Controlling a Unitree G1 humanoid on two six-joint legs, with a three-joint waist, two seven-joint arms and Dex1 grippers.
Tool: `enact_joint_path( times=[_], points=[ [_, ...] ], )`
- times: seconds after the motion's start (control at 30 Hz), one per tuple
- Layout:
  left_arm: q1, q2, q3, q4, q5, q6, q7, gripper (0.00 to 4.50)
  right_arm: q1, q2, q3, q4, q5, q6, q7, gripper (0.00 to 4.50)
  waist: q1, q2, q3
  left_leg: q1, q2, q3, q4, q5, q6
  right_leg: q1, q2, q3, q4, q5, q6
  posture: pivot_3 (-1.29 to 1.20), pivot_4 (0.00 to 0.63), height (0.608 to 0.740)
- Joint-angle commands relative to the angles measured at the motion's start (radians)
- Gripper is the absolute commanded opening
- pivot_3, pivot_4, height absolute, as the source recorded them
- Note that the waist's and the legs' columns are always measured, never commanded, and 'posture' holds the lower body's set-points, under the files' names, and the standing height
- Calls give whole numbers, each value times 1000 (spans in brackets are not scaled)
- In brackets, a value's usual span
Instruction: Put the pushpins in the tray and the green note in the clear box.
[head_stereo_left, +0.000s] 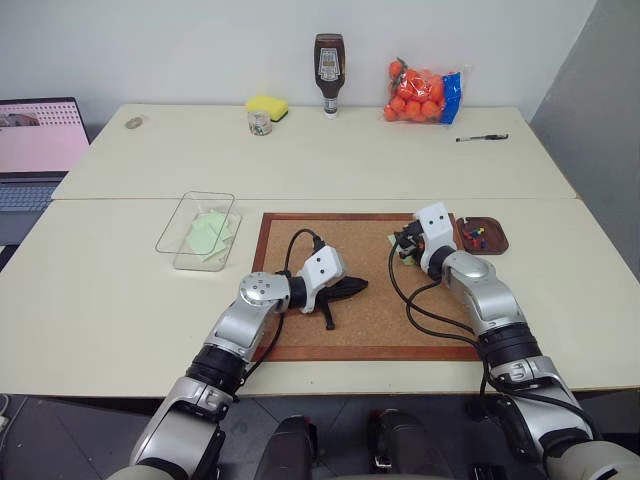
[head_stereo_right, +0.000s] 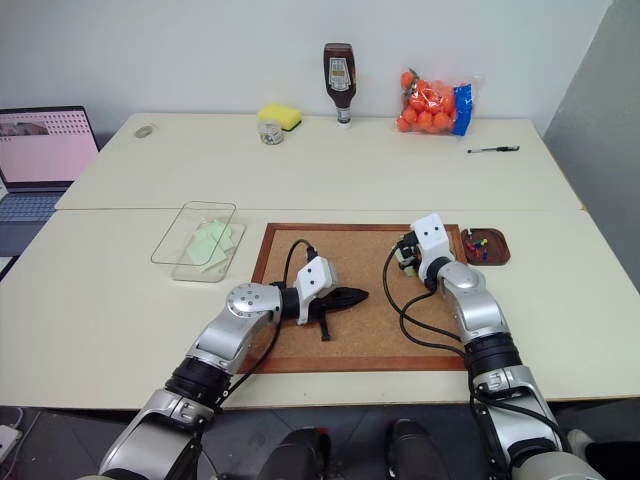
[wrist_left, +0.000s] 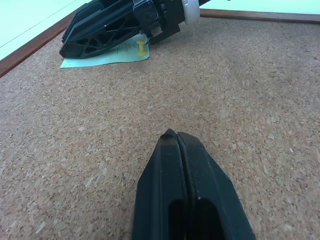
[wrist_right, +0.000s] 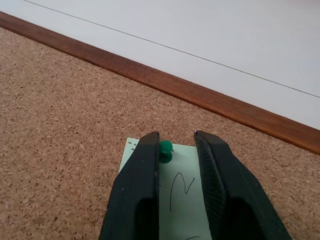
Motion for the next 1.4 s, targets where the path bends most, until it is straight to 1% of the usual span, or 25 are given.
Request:
enact_joint_path(
  times=[0.03,0.1,0.17,0.2,0.23,0.33,1.4],
  points=[
    [23,2,-28,1,23,6,-11,0,-20,4,-13,-26,-12,-50,-8,1146,0,0,0,0,0,0,0,0,0,0,0,0,0,0,0,0,150,740],
    [24,3,-28,0,23,6,-11,0,-22,6,-14,-23,-15,-55,-6,1146,0,0,0,0,0,0,0,0,0,0,0,0,0,0,0,0,150,740],
    [26,4,-30,-1,24,6,-13,0,-22,8,-14,-24,-17,-62,-2,808,0,0,0,0,0,0,0,0,0,0,0,0,0,0,0,0,150,740],
    [27,5,-30,-2,24,6,-14,0,-21,9,-13,-27,-16,-62,3,796,0,0,0,0,0,0,0,0,0,0,0,0,0,0,0,0,150,740],
    [28,5,-31,-3,24,7,-15,0,-20,10,-12,-29,-15,-60,6,484,0,0,0,0,0,0,0,0,0,0,0,0,0,0,0,0,150,740],
    [28,5,-33,-3,25,6,-16,0,-20,11,-12,-30,-15,-57,11,32,-1,0,0,0,0,0,0,0,0,0,0,0,0,0,0,0,150,740],
    [61,16,-51,-34,37,27,-32,0,-10,34,-83,-149,55,-14,14,32,-2,0,0,-1,0,0,-1,0,0,-1,0,0,-1,0,0,0,150,740]
  ],
)
